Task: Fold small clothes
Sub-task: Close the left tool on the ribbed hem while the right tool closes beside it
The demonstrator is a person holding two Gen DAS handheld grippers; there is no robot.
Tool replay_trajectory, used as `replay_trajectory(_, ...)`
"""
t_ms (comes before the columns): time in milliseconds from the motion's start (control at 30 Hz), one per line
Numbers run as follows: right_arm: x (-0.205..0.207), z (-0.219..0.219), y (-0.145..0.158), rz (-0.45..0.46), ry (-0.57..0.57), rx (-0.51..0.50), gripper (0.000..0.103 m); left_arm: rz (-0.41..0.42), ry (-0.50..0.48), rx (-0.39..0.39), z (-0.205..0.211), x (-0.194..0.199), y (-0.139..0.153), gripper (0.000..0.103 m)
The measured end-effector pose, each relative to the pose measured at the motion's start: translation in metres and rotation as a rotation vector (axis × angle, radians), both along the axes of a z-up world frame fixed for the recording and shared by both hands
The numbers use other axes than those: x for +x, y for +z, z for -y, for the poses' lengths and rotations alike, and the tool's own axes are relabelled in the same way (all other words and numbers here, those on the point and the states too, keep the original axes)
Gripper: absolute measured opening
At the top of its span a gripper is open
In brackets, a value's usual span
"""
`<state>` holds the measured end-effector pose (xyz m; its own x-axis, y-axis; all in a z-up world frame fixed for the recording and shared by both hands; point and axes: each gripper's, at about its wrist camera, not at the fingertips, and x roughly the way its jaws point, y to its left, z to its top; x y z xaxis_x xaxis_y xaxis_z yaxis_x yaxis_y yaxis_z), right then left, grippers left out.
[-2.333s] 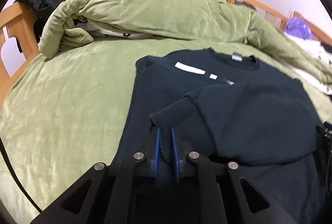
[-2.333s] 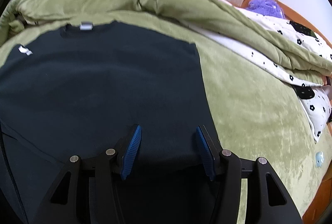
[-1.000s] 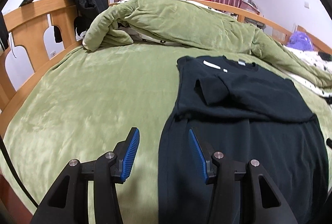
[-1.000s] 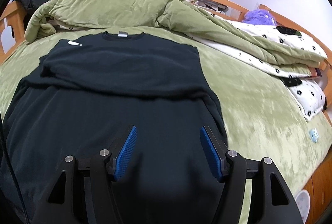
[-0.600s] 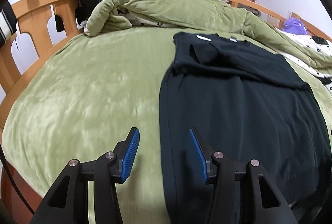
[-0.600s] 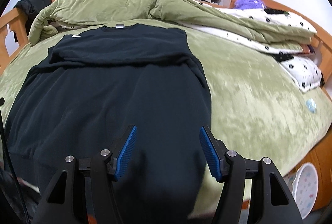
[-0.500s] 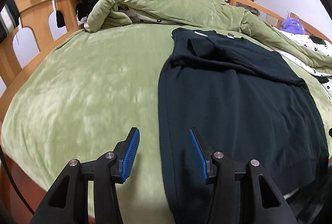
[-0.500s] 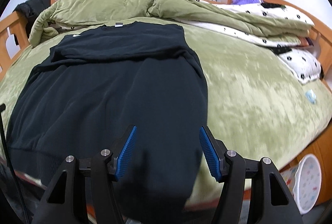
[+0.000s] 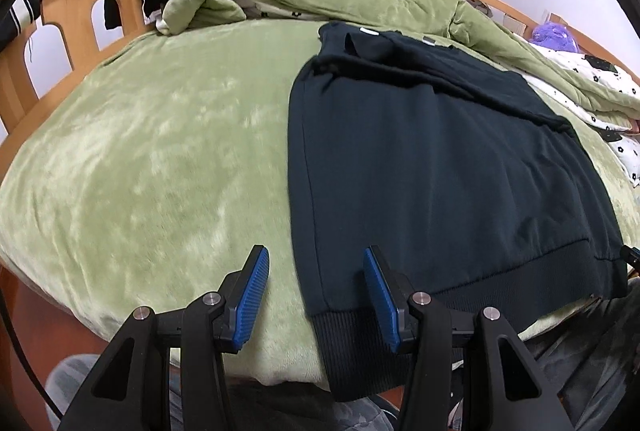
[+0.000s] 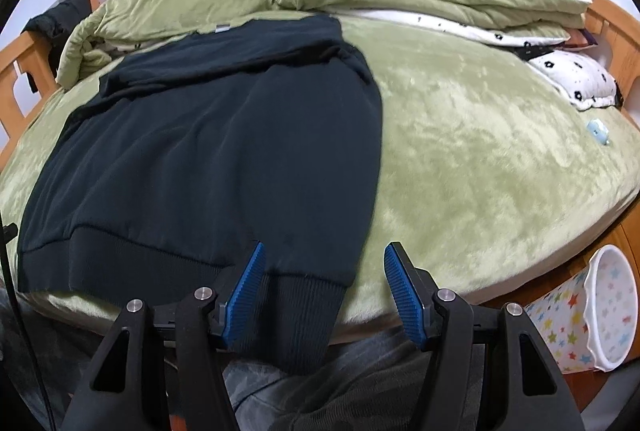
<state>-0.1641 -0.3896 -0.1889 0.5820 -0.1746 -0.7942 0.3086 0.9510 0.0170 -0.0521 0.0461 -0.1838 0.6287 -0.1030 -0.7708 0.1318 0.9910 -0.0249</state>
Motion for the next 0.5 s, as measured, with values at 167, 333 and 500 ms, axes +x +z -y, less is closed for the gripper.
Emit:
replay_trajectory(167, 0.004, -0.010, -0.009, -0.031, 0.015, -0.065, 0.061, -0.003, 0.027, -0.031, -0.001, -0.002, -0.014, 0.047)
replay_trajectory(333, 0.004, -0.014, -0.011, -0.034, 0.014, -0.103, 0.061, 0.008, 0.036, -0.012, 0.003, -0.004, -0.020, 0.048)
replay_trajectory(500, 0.005, -0.012, -0.011, -0.028, -0.004, -0.090, 0.061, 0.028, 0.031, 0.007, 0.004, -0.007, -0.023, 0.051)
